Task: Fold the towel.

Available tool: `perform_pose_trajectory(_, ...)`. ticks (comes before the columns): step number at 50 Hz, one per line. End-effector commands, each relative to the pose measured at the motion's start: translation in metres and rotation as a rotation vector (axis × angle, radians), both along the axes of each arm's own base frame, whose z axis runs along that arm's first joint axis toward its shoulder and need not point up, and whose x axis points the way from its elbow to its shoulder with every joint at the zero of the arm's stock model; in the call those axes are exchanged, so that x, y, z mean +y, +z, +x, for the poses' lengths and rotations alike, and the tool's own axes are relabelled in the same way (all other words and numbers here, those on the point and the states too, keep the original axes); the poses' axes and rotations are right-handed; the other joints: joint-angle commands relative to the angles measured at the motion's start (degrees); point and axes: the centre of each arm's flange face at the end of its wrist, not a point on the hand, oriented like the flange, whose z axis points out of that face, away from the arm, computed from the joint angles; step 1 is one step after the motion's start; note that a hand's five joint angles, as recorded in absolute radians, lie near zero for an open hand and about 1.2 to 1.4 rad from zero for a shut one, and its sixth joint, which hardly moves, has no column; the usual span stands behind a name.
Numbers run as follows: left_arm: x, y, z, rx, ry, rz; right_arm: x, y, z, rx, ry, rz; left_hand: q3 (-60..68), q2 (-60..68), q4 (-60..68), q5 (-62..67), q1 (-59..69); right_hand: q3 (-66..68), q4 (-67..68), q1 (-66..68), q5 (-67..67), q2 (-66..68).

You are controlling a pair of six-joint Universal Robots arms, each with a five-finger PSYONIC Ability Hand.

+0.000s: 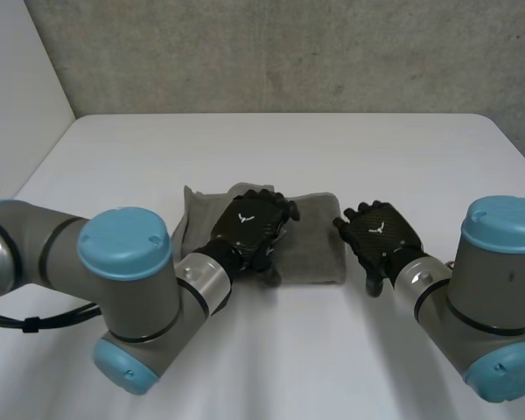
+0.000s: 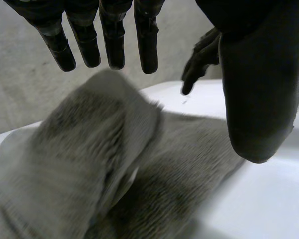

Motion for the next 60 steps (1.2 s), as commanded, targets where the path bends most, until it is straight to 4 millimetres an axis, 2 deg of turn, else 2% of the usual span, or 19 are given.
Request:
perform_pose_trajectory(1, -0.013, -0.009, 0.004, -0.075, 0.126, -0.065, 0.008, -0.015, 0.009, -0.103, 0.021, 0.118, -2.8, -2.3, -3.1, -0.2, -3.5, -2.7, -4.4, -4.0, -4.1, -5.4)
perform_pose_trajectory(8, -0.015, -0.009, -0.005, -0.065, 0.131, -0.107, 0.012, -0.019, 0.018, -0.166, 0.049, 0.163, -2.8, -2.3, -3.1, -0.2, -3.5, -2.7, -4.4, -3.4, -3.6, -4.9)
perform_pose_trajectory(12, -0.024, -0.013, -0.012, -0.057, 0.135, -0.116, 0.011, -0.024, 0.020, -0.165, 0.055, 0.167, -2.8, -1.9, -3.1, 0.1, -3.2, -2.7, -4.4, 4.9, 4.7, 3.4)
perform_pose_trajectory(14, -0.026, -0.015, -0.014, -0.055, 0.136, -0.118, 0.011, -0.027, 0.026, -0.169, 0.072, 0.161, -2.8, -1.9, -3.1, 0.1, -3.2, -2.7, -4.4, 23.2, 23.1, 21.8)
perform_pose_trajectory(15, -0.029, -0.017, -0.015, -0.057, 0.143, -0.122, 0.011, -0.027, 0.026, -0.169, 0.072, 0.161, -2.8, -1.8, -3.1, 0.3, -3.0, -2.7, -4.4, 23.4, 23.2, 21.9)
perform_pose_trajectory(17, -0.033, -0.018, -0.015, -0.063, 0.162, -0.130, 0.010, -0.033, 0.029, -0.163, 0.081, 0.161, -2.8, -1.8, -3.1, 0.3, -3.0, -2.7, -4.4, 50.6, 50.5, 49.2)
perform_pose_trajectory(18, -0.040, -0.018, -0.012, -0.071, 0.193, -0.142, 0.010, -0.033, 0.029, -0.163, 0.082, 0.161, -2.8, -1.8, -3.1, 0.3, -3.0, -2.7, -4.4, 50.8, 50.6, 49.3)
perform_pose_trajectory(19, -0.040, -0.018, -0.012, -0.071, 0.193, -0.142, 0.009, -0.035, 0.030, -0.162, 0.082, 0.160, -2.8, -1.8, -3.1, 0.3, -3.0, -2.7, -4.4, 65.3, 65.1, 63.8)
perform_pose_trajectory(21, -0.046, -0.016, -0.009, -0.077, 0.231, -0.154, 0.008, -0.036, 0.030, -0.160, 0.083, 0.159, -2.8, -1.8, -3.1, 0.3, -3.0, -2.7, -4.4, 66.0, 65.9, 64.6)
perform_pose_trajectory(23, -0.067, -0.013, 0.009, -0.090, 0.334, -0.166, 0.007, -0.035, 0.030, -0.160, 0.082, 0.153, -2.8, -1.8, -3.1, 0.3, -3.0, -2.7, -4.4, 66.0, 65.9, 64.6)
perform_pose_trajectory(24, -0.068, -0.013, 0.009, -0.090, 0.335, -0.166, 0.007, -0.034, 0.030, -0.158, 0.084, 0.151, -2.8, -1.8, -3.1, 0.3, -3.0, -2.7, -4.4, 66.0, 65.9, 64.6)
perform_pose_trajectory(26, -0.086, -0.011, 0.027, -0.101, 0.417, -0.171, 0.006, -0.032, 0.029, -0.159, 0.083, 0.144, -2.8, -1.8, -3.1, 0.3, -3.0, -2.7, -4.4, 66.0, 65.9, 64.6)
perform_pose_trajectory(34, -0.109, -0.016, 0.056, -0.141, 0.510, -0.159, 0.006, -0.014, 0.028, -0.172, 0.086, 0.103, -2.8, -1.8, -3.1, 0.3, -3.0, -2.7, -4.4, 66.0, 65.9, 64.6)
perform_pose_trajectory(40, -0.097, -0.025, 0.058, -0.167, 0.497, -0.127, 0.011, -0.002, 0.024, -0.175, 0.087, 0.082, -2.8, -1.9, -3.1, 0.1, -3.2, -2.7, -4.4, 66.0, 65.9, 64.6)
perform_pose_trajectory(43, -0.085, -0.018, 0.058, -0.161, 0.482, -0.121, 0.015, 0.003, 0.018, -0.142, 0.090, 0.062, -2.8, -2.4, -3.1, -0.4, -3.7, -2.7, -4.4, 66.0, 65.9, 64.6)
perform_pose_trajectory(45, -0.068, -0.008, 0.053, -0.150, 0.444, -0.129, 0.015, 0.004, 0.013, -0.116, 0.088, 0.047, -2.8, -2.6, -3.1, -0.6, -3.8, -2.7, -4.4, 66.0, 65.9, 64.6)
perform_pose_trajectory(50, -0.048, -0.006, 0.049, -0.159, 0.407, -0.123, 0.012, 0.002, -0.006, -0.032, 0.066, 0.021, -2.8, -2.8, -3.1, -0.7, -4.0, -2.7, -4.4, 66.0, 65.9, 64.6)
perform_pose_trajectory(54, -0.042, -0.008, 0.049, -0.167, 0.396, -0.122, 0.017, -0.005, -0.017, -0.004, 0.088, 0.072, -2.8, -2.8, -3.1, -0.7, -4.0, -2.7, -4.4, 66.0, 65.9, 64.6)
perform_pose_trajectory(60, -0.048, -0.008, 0.057, -0.176, 0.421, -0.119, 0.025, -0.013, -0.024, -0.014, 0.124, 0.157, -2.8, -2.8, -3.1, -0.7, -4.0, -2.7, -4.4, 66.0, 65.9, 64.6)
